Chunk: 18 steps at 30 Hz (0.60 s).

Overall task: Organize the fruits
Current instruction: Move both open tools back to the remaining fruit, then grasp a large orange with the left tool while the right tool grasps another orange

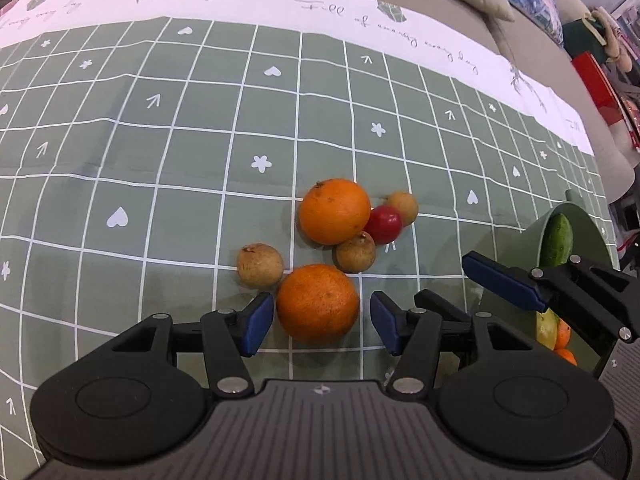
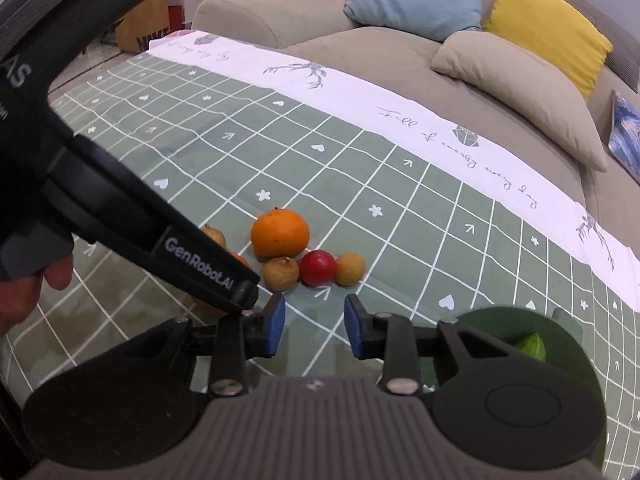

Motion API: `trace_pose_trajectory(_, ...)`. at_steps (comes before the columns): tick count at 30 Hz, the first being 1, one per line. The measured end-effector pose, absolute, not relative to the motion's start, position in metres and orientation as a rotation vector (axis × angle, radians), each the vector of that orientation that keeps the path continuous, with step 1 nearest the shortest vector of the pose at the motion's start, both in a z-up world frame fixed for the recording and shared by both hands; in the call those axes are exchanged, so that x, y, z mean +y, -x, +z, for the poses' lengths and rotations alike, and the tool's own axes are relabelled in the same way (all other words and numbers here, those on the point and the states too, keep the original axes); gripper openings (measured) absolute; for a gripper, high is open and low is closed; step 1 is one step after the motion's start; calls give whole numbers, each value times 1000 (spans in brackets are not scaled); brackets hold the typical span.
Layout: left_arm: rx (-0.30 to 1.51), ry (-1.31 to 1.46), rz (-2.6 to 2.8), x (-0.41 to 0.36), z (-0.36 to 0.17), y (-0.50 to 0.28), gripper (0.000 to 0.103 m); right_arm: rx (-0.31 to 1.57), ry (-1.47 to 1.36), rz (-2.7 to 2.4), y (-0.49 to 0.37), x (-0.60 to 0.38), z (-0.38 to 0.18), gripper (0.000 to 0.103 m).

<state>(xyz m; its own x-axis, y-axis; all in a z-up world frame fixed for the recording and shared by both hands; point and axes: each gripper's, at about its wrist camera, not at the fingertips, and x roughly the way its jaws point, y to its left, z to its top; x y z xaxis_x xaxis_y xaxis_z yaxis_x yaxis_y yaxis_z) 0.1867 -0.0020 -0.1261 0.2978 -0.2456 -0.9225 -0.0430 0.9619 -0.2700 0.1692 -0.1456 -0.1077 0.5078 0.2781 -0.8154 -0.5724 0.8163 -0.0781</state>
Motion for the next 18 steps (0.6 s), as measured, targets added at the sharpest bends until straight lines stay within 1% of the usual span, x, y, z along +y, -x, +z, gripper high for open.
trace_pose_trajectory(3, 1275, 251, -139, -4, -128, -188, 65, 906, 373, 536, -172, -146, -110, 29)
trace_pose_trajectory(5, 1283, 248, -144, -4, -129, -189, 60, 906, 380, 545, -172, -146, -111, 29)
trace_pose_trajectory(6, 1284, 241, -145, -4, -129, -189, 54, 906, 386, 550, -173, -146, -112, 29)
trace_pose_trajectory(7, 1285, 241, -148, -5, -130, -190, 53, 906, 391, 553, -173, -145, -112, 29)
trace_pose_trajectory(12, 1283, 279, -158, 3, -130, -189, 51, 902, 407, 571, -178, -142, -112, 29)
trace_pose_trajectory(18, 1235, 310, -157, 21, -110, -182, 50, 899, 389, 606, -186, -134, -108, 29)
